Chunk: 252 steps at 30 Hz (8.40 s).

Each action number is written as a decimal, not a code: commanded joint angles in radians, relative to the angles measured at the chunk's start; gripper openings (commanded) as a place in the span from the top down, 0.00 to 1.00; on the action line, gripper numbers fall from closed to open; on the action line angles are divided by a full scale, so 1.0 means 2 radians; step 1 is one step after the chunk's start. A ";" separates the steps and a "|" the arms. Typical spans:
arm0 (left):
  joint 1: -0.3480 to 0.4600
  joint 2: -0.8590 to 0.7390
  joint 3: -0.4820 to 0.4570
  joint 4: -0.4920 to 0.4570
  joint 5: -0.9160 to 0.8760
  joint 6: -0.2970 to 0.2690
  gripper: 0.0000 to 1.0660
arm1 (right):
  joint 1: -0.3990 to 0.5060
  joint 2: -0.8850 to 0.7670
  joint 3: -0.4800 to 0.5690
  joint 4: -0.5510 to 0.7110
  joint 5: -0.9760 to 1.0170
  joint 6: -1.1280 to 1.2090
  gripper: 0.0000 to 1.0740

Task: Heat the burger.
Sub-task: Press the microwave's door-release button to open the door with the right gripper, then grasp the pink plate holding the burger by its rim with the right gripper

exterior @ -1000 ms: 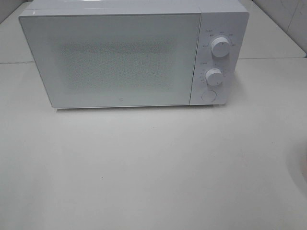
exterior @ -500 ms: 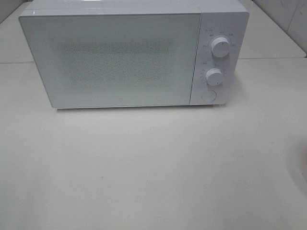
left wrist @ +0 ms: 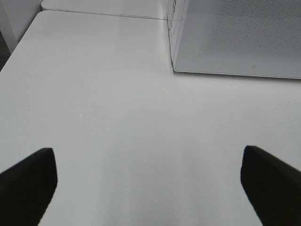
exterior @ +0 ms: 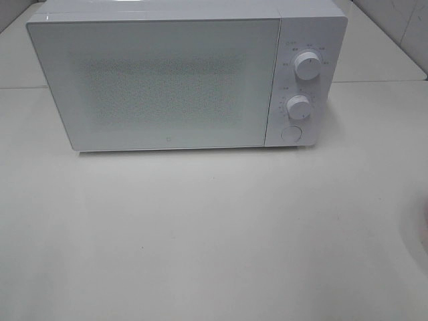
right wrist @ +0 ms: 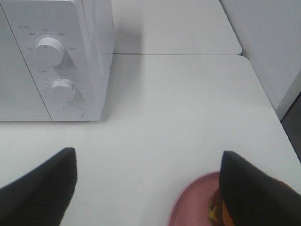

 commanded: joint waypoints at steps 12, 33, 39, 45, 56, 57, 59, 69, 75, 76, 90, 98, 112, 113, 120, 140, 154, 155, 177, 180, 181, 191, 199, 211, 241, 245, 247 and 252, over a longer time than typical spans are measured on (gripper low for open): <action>0.000 -0.007 0.001 -0.002 -0.009 -0.001 0.08 | -0.002 0.123 -0.001 -0.004 -0.124 -0.002 0.30; 0.000 -0.007 0.001 -0.002 -0.009 -0.001 0.08 | -0.002 0.301 0.010 -0.041 -0.381 -0.002 0.30; 0.000 -0.007 0.001 -0.002 -0.009 -0.001 0.08 | 0.014 0.320 0.060 -0.025 -0.488 -0.010 0.30; 0.000 -0.007 0.001 -0.002 -0.009 -0.001 0.08 | 0.070 0.323 0.089 0.044 -0.534 -0.076 0.30; 0.000 -0.007 0.001 -0.002 -0.009 -0.001 0.08 | 0.173 0.385 0.110 0.153 -0.621 -0.145 0.30; 0.000 -0.007 0.001 -0.002 -0.009 -0.001 0.08 | 0.188 0.404 0.110 0.170 -0.639 -0.146 0.30; 0.000 -0.007 0.001 -0.002 -0.009 -0.001 0.08 | 0.196 0.415 0.110 0.179 -0.649 -0.146 0.30; 0.000 -0.007 0.001 -0.002 -0.009 -0.001 0.08 | 0.283 0.515 0.110 0.259 -0.728 -0.141 0.30; 0.000 -0.007 0.001 -0.002 -0.009 -0.001 0.08 | 0.301 0.545 0.110 0.305 -0.744 -0.134 0.30; 0.000 -0.007 0.001 -0.002 -0.009 -0.001 0.08 | 0.301 0.552 0.110 0.314 -0.751 -0.113 0.31; 0.000 -0.007 0.001 -0.002 -0.009 -0.001 0.08 | 0.301 0.560 0.110 0.310 -0.772 0.346 0.74; 0.000 -0.007 0.001 -0.001 -0.009 -0.001 0.08 | 0.301 0.560 0.110 0.310 -0.742 0.548 1.00; 0.000 -0.007 0.001 -0.001 -0.009 -0.001 0.08 | 0.266 0.565 0.095 0.295 -0.683 0.616 1.00; 0.000 -0.007 0.001 -0.001 -0.009 -0.001 0.08 | 0.266 0.565 0.095 0.295 -0.683 0.616 1.00; 0.000 -0.007 0.001 -0.001 -0.009 -0.001 0.08 | 0.232 0.599 0.064 0.223 -0.685 0.639 1.00; 0.000 -0.007 0.001 -0.001 -0.009 -0.001 0.08 | 0.187 0.722 -0.047 0.156 -0.686 0.693 1.00; 0.000 -0.007 0.001 -0.001 -0.009 -0.001 0.08 | 0.178 0.770 -0.104 0.151 -0.685 0.695 1.00; 0.000 -0.007 0.001 -0.001 -0.009 -0.001 0.08 | 0.178 0.770 -0.104 0.151 -0.685 0.695 1.00; 0.000 -0.007 0.001 -0.001 -0.009 -0.001 0.08 | 0.178 0.778 -0.118 0.170 -0.881 0.692 1.00; 0.000 -0.007 0.001 -0.001 -0.009 -0.001 0.08 | 0.178 0.778 -0.119 0.189 -0.881 0.691 1.00; 0.000 -0.007 0.001 -0.001 -0.009 -0.001 0.08 | 0.178 0.778 -0.119 0.189 -0.881 0.691 1.00; 0.000 -0.007 0.001 -0.001 -0.009 -0.001 0.08 | 0.178 0.784 -0.178 0.222 -0.911 0.658 1.00; 0.000 -0.007 0.001 -0.001 -0.009 -0.001 0.08 | 0.177 0.782 -0.187 0.226 -0.931 0.644 1.00; 0.000 -0.007 0.001 -0.001 -0.009 -0.001 0.08 | 0.187 0.766 -0.134 0.219 -0.891 0.647 1.00; 0.000 -0.007 0.001 -0.001 -0.009 -0.001 0.08 | 0.219 0.587 -0.041 0.162 -0.475 0.453 0.99; 0.000 -0.007 0.001 -0.001 -0.009 -0.001 0.08 | 0.219 0.542 -0.042 0.162 -0.420 0.323 0.99; 0.000 -0.007 0.001 -0.001 -0.009 -0.001 0.08 | 0.219 0.531 -0.042 0.162 -0.406 0.294 0.98; 0.000 -0.007 0.001 -0.001 -0.009 -0.001 0.08 | 0.219 0.482 -0.042 0.163 -0.331 0.169 0.97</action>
